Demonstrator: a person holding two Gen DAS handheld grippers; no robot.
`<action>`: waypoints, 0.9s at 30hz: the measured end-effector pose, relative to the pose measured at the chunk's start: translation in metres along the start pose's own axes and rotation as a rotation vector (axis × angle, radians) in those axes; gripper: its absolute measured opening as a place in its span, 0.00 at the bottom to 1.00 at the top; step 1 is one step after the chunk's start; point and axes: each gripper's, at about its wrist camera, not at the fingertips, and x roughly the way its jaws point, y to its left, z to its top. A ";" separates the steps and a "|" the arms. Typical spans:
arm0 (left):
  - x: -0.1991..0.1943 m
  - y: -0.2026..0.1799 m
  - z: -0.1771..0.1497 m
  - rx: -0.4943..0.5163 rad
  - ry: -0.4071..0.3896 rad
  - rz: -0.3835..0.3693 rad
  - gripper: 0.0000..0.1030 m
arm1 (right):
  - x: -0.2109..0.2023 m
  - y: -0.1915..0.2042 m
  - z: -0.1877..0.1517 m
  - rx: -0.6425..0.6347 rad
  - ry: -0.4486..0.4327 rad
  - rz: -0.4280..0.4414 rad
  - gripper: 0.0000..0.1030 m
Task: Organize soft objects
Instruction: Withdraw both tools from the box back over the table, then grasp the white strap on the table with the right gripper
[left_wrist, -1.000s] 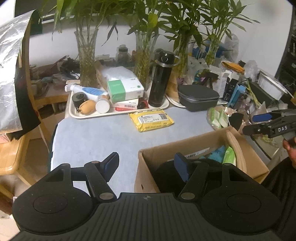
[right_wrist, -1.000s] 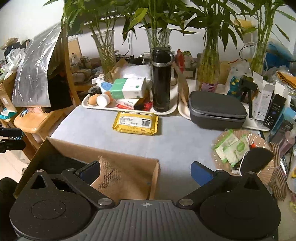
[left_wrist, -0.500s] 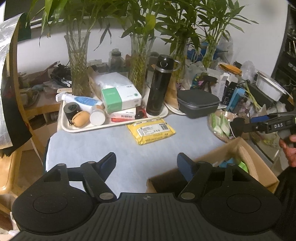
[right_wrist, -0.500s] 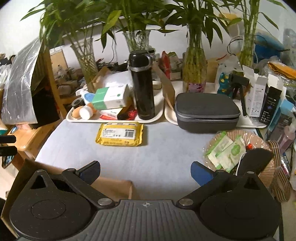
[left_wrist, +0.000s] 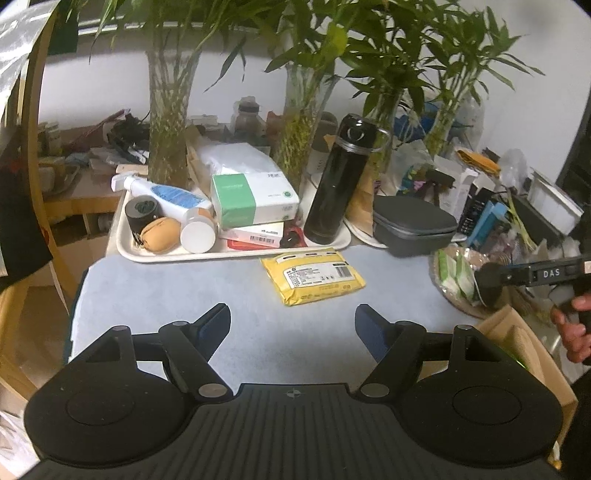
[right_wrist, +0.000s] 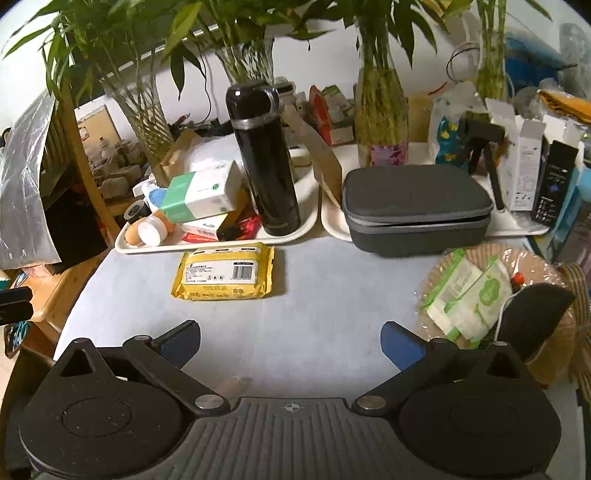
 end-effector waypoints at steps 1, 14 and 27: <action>0.003 0.002 0.000 -0.009 -0.001 -0.003 0.72 | 0.003 0.000 0.001 -0.007 0.004 0.003 1.00; 0.038 0.033 -0.009 -0.150 -0.042 -0.031 0.72 | 0.057 -0.007 0.012 -0.087 0.127 0.095 0.99; 0.051 0.041 -0.019 -0.130 -0.104 0.080 0.72 | 0.119 0.005 0.016 -0.227 0.285 0.329 0.76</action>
